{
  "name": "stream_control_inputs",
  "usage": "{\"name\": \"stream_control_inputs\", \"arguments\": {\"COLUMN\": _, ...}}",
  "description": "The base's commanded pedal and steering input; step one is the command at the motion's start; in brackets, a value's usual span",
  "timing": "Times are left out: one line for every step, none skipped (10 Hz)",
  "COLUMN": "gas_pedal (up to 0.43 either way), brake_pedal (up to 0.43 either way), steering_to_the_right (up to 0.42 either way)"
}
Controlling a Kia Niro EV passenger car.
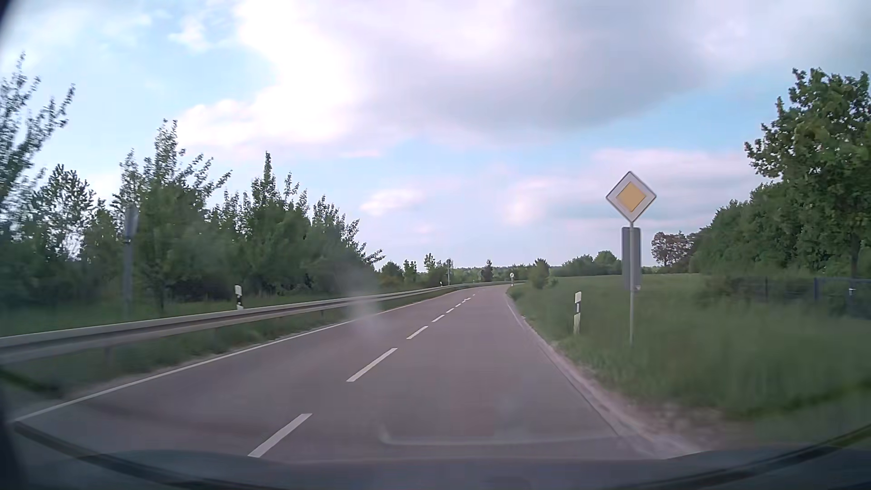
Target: Follow the waypoints while adhering to traffic rules and regulations
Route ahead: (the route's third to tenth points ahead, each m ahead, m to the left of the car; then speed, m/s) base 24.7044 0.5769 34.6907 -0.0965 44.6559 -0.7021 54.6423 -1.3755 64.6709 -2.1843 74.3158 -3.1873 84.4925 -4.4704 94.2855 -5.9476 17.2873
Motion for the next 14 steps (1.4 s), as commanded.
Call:
{"name": "stream_control_inputs", "arguments": {"gas_pedal": 0.059, "brake_pedal": 0.000, "steering_to_the_right": 0.011}}
{"name": "stream_control_inputs", "arguments": {"gas_pedal": 0.059, "brake_pedal": 0.000, "steering_to_the_right": 0.011}}
{"name": "stream_control_inputs", "arguments": {"gas_pedal": 0.059, "brake_pedal": 0.000, "steering_to_the_right": 0.011}}
{"name": "stream_control_inputs", "arguments": {"gas_pedal": 0.059, "brake_pedal": 0.000, "steering_to_the_right": 0.010}}
{"name": "stream_control_inputs", "arguments": {"gas_pedal": 0.047, "brake_pedal": 0.000, "steering_to_the_right": 0.010}}
{"name": "stream_control_inputs", "arguments": {"gas_pedal": 0.047, "brake_pedal": 0.000, "steering_to_the_right": 0.009}}
{"name": "stream_control_inputs", "arguments": {"gas_pedal": 0.047, "brake_pedal": 0.000, "steering_to_the_right": 0.009}}
{"name": "stream_control_inputs", "arguments": {"gas_pedal": 0.047, "brake_pedal": 0.000, "steering_to_the_right": 0.009}}
{"name": "stream_control_inputs", "arguments": {"gas_pedal": 0.047, "brake_pedal": 0.000, "steering_to_the_right": 0.009}}
{"name": "stream_control_inputs", "arguments": {"gas_pedal": 0.047, "brake_pedal": 0.000, "steering_to_the_right": 0.008}}
{"name": "stream_control_inputs", "arguments": {"gas_pedal": 0.047, "brake_pedal": 0.000, "steering_to_the_right": 0.008}}
{"name": "stream_control_inputs", "arguments": {"gas_pedal": 0.047, "brake_pedal": 0.000, "steering_to_the_right": 0.008}}
{"name": "stream_control_inputs", "arguments": {"gas_pedal": 0.047, "brake_pedal": 0.000, "steering_to_the_right": 0.008}}
{"name": "stream_control_inputs", "arguments": {"gas_pedal": 0.047, "brake_pedal": 0.000, "steering_to_the_right": 0.007}}
